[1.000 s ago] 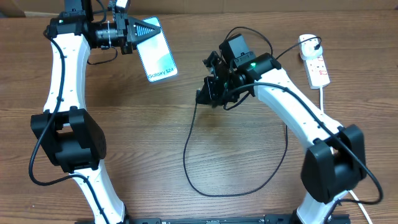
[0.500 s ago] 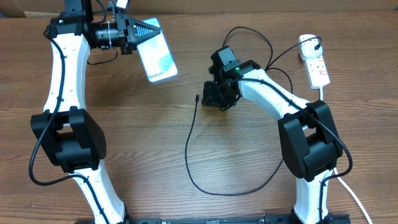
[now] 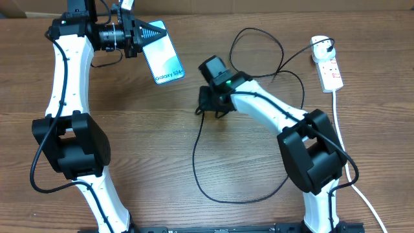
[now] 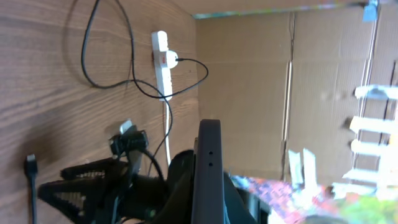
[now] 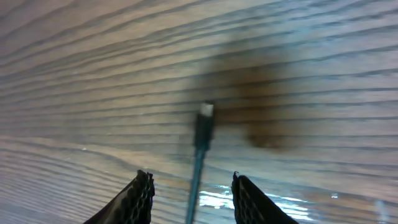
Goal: Plug charger to phone and switch on socket
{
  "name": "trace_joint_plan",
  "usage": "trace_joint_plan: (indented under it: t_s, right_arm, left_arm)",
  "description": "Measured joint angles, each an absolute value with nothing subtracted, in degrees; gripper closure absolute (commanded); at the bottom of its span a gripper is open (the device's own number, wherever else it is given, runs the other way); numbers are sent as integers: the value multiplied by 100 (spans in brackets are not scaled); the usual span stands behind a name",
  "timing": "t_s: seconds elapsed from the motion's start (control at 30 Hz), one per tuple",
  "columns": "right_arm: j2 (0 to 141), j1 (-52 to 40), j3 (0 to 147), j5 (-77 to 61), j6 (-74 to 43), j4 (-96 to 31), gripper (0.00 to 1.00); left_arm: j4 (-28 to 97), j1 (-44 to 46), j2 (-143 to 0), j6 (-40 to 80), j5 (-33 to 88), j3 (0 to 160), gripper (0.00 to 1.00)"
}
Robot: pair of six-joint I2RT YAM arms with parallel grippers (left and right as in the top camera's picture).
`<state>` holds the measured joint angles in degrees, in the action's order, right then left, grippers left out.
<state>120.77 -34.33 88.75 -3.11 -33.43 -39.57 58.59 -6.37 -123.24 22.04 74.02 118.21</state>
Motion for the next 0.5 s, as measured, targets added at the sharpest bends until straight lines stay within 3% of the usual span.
trace_joint_plan:
  t_s: [0.5]
  right_arm:
    - [12352,-3459,8875,69,-3389,-3721,60]
  left_arm:
    - [5859,-777,-12324,3468,7142,11821,96]
